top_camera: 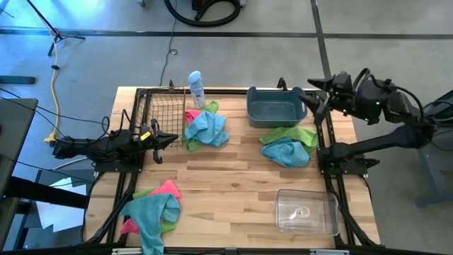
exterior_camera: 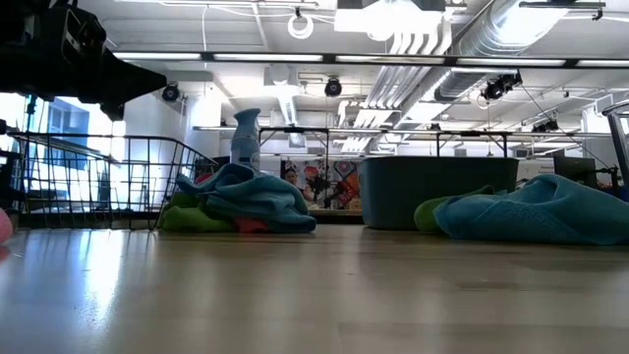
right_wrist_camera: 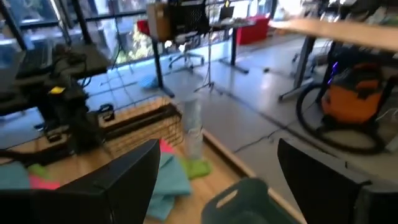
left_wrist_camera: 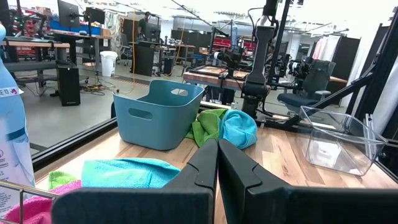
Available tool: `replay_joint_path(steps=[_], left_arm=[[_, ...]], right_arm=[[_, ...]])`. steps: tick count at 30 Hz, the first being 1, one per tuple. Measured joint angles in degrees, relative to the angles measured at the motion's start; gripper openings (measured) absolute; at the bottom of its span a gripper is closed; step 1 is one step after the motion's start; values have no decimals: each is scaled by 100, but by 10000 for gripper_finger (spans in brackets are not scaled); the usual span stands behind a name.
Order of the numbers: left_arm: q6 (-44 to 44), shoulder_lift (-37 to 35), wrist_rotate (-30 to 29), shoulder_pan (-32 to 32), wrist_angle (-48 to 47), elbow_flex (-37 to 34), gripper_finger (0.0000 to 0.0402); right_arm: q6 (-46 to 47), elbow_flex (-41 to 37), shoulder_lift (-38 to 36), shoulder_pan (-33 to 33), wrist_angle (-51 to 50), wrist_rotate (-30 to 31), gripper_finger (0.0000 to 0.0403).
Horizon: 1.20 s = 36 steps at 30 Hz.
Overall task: Sort microfiber towel by color & place in baskets
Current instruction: Put the top right blue towel into the blue bin
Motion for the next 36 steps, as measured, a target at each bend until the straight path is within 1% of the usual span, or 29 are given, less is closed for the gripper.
replay_joint_path(steps=[4, 12, 15, 20, 24, 30, 33, 36], left_arm=[[0, -1, 0, 0, -1, -2, 0], [0, -1, 0, -1, 1, -1, 0], [0, -1, 1, 0, 1, 1, 0], [0, -1, 2, -1, 0, 0, 0], [0, -1, 0, 0, 0, 1, 0], [0, -1, 2, 1, -1, 0, 0], [0, 1, 1, 2, 1, -1, 0], [0, -1, 2, -1, 0, 1, 0]], right_arm=[[723, 49, 56, -8, -675, -428, 323], [2912, 44, 283, -128, -2239, -1538, 323], [3386, 36, 496, -225, -2687, -1862, 323], [3426, 36, 978, -509, -3086, -2304, 323], [3180, 33, 1380, -734, -3457, -2523, 323], [3042, 33, 1774, -874, -4159, -2520, 323], [2947, 33, 1826, -874, -4252, -2520, 323], [3083, 33, 1803, -874, -4269, -2480, 323]])
